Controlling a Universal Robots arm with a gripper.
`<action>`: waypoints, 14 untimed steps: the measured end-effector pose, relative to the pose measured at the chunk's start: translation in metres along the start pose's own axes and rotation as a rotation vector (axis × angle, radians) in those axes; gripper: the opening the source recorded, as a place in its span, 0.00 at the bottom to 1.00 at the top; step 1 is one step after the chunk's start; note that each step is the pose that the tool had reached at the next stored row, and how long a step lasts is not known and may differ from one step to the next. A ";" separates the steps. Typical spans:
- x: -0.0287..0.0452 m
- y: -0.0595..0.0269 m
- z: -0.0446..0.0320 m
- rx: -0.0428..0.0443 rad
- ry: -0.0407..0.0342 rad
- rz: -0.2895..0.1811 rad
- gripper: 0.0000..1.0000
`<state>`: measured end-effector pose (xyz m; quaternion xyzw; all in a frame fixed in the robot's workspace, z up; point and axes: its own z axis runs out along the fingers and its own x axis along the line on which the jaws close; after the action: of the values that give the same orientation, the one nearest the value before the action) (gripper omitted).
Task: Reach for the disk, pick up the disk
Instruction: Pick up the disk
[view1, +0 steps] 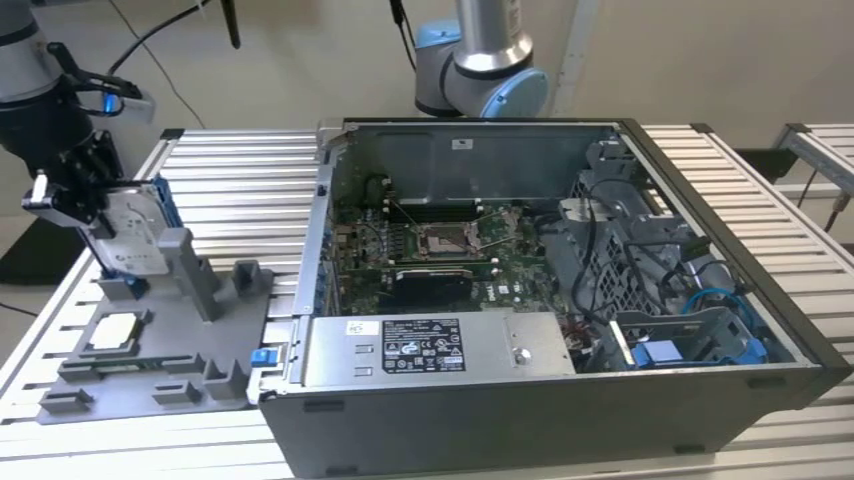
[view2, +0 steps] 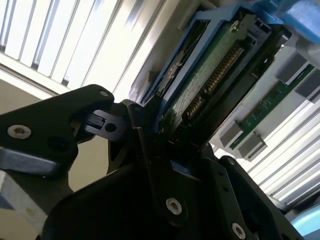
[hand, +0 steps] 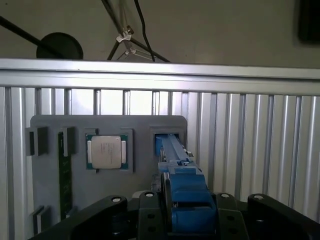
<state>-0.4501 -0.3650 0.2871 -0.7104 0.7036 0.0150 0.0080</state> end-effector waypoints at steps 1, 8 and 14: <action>0.0000 0.0000 -0.0016 0.0000 0.0000 0.000 0.00; -0.0005 0.0002 -0.0152 0.0001 0.0000 0.000 0.00; -0.0008 0.0004 -0.0255 0.0004 0.0000 0.000 0.00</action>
<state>-0.4502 -0.3650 0.3127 -0.7104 0.7036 0.0149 0.0081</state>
